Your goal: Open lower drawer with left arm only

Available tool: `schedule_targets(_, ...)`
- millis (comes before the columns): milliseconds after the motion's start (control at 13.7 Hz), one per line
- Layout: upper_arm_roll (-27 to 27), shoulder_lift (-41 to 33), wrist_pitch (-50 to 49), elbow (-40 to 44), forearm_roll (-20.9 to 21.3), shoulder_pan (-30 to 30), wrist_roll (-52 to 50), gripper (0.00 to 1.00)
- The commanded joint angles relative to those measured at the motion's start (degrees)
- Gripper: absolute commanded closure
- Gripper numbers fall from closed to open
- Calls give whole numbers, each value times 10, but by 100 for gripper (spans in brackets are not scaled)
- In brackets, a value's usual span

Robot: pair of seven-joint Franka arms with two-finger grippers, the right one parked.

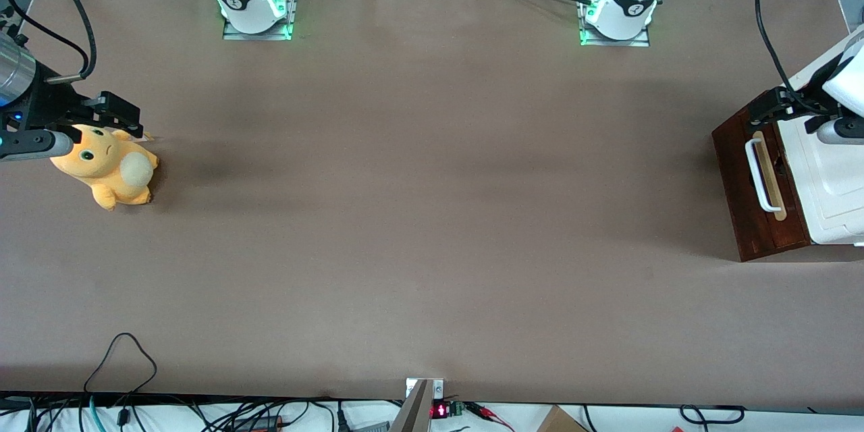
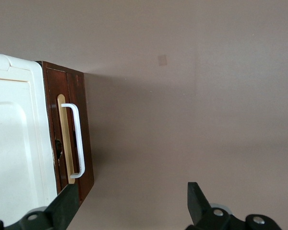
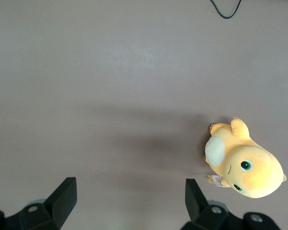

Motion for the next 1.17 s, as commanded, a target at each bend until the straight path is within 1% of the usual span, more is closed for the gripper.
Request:
schedule_targets(0, -1, -10, -15, -9, -15, 5, 1, 0)
schedule_targets(219, -1, -9, -16, -7, -14, 5, -13, 0)
schedule_targets(874, 2, -6, -26, -24, -14, 15, -7, 0)
schedule_targets(1020, -2, 0, -18, -24, 3, 12, -12, 0)
schedule_targets(1093, -9, 5, -7, -29, 51, 9, -14, 0)
